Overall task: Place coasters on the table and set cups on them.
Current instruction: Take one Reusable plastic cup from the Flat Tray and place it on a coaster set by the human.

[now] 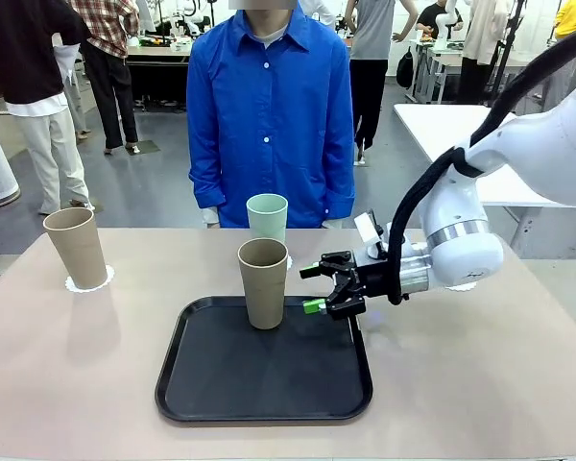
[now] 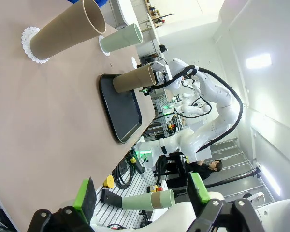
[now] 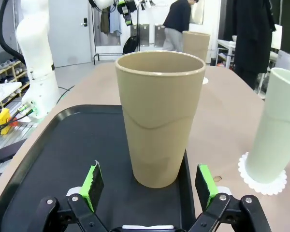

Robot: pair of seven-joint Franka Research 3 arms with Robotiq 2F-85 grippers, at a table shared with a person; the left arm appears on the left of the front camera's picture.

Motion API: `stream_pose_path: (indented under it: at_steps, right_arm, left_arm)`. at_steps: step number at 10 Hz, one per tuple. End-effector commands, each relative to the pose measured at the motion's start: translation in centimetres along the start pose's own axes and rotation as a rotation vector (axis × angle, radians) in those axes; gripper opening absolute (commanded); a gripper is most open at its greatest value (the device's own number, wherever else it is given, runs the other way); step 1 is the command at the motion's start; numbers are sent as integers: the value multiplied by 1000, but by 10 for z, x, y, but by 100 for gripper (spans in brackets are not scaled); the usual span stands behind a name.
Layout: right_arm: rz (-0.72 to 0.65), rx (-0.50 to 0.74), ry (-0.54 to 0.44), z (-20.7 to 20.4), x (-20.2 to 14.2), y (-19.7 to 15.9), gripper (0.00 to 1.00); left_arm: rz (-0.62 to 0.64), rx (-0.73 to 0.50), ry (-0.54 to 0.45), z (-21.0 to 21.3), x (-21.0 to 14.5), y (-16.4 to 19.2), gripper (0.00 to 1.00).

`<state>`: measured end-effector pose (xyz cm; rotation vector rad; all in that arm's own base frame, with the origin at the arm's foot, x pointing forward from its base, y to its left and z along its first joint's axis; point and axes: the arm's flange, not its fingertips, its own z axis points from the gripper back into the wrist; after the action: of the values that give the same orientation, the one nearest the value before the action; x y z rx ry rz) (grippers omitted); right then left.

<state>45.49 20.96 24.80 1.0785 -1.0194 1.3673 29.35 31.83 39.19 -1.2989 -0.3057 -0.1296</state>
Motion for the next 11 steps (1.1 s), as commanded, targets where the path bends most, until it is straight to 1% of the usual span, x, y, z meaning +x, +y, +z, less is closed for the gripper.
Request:
stream_pose_path:
  at_steps: [1, 11]
  right_arm:
    - [-37, 4, 14, -16, -2, -12, 100]
    - [-68, 27, -9, -36, 0, -24, 100]
  left_arm:
    - [17, 11, -5, 0, -1, -3, 100]
    - [17, 11, -5, 0, -1, -3, 100]
